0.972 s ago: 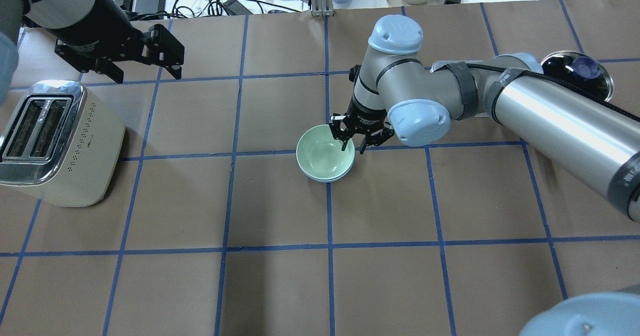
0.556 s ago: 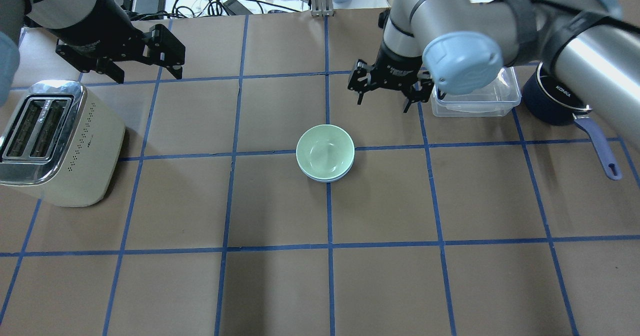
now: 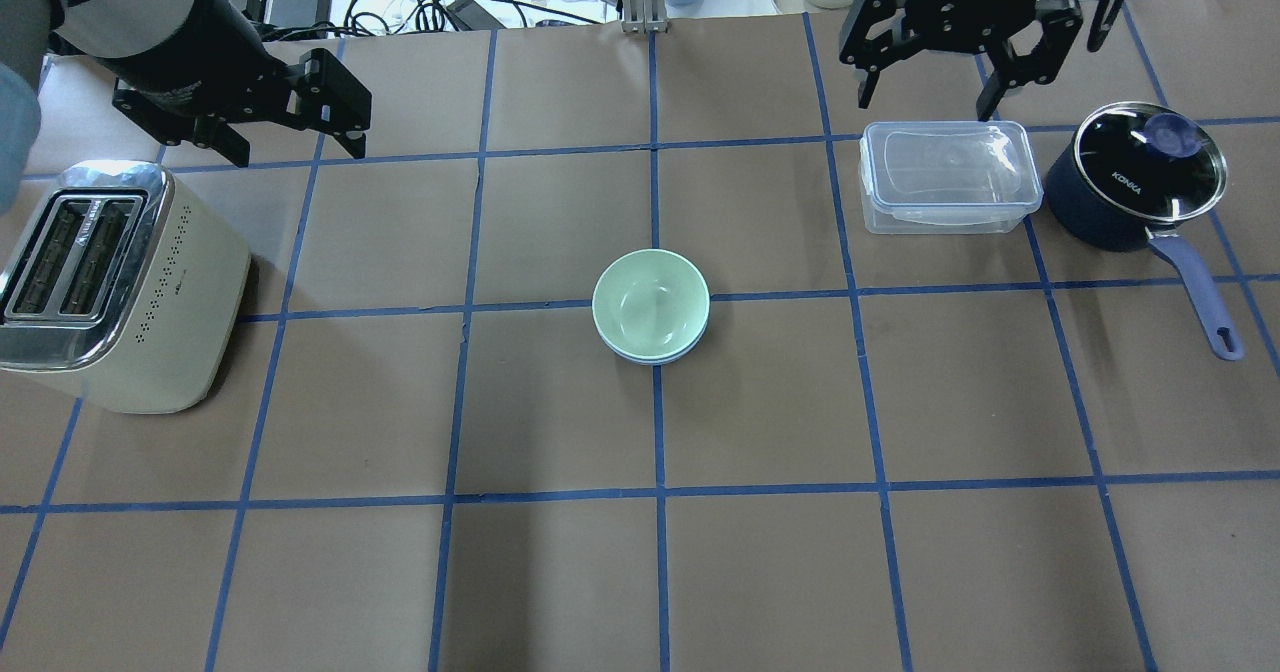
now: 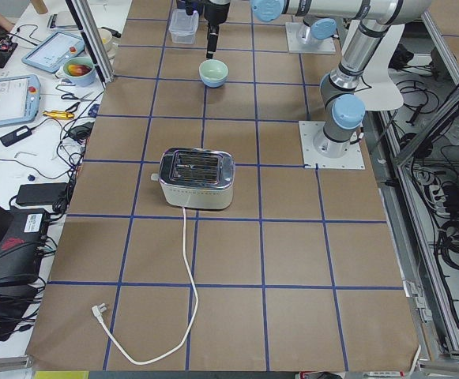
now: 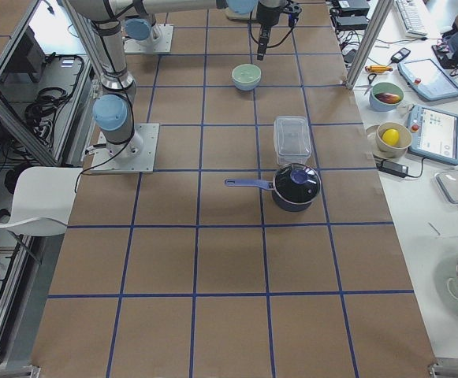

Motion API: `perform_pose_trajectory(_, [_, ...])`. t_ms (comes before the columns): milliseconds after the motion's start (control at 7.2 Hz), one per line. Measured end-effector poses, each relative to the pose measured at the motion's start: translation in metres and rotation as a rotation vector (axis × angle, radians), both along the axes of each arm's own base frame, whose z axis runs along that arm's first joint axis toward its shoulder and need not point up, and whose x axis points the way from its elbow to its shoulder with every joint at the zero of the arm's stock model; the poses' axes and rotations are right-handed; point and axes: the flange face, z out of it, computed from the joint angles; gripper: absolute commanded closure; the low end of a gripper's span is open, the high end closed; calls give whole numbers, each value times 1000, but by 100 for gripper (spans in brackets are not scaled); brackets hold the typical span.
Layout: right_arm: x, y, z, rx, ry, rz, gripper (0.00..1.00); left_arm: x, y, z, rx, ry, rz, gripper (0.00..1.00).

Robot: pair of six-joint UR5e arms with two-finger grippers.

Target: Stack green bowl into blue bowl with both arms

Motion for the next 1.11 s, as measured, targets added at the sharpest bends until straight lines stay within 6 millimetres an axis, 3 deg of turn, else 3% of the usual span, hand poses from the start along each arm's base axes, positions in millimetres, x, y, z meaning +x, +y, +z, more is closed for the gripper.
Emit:
perform_pose_trajectory(417, [-3,17,18,-20,14,59,0,0,0,-1,1,0,1,0])
perform_pose_trajectory(1111, [1,22,20,-21,11,75,0,0,0,-1,1,1,1,0])
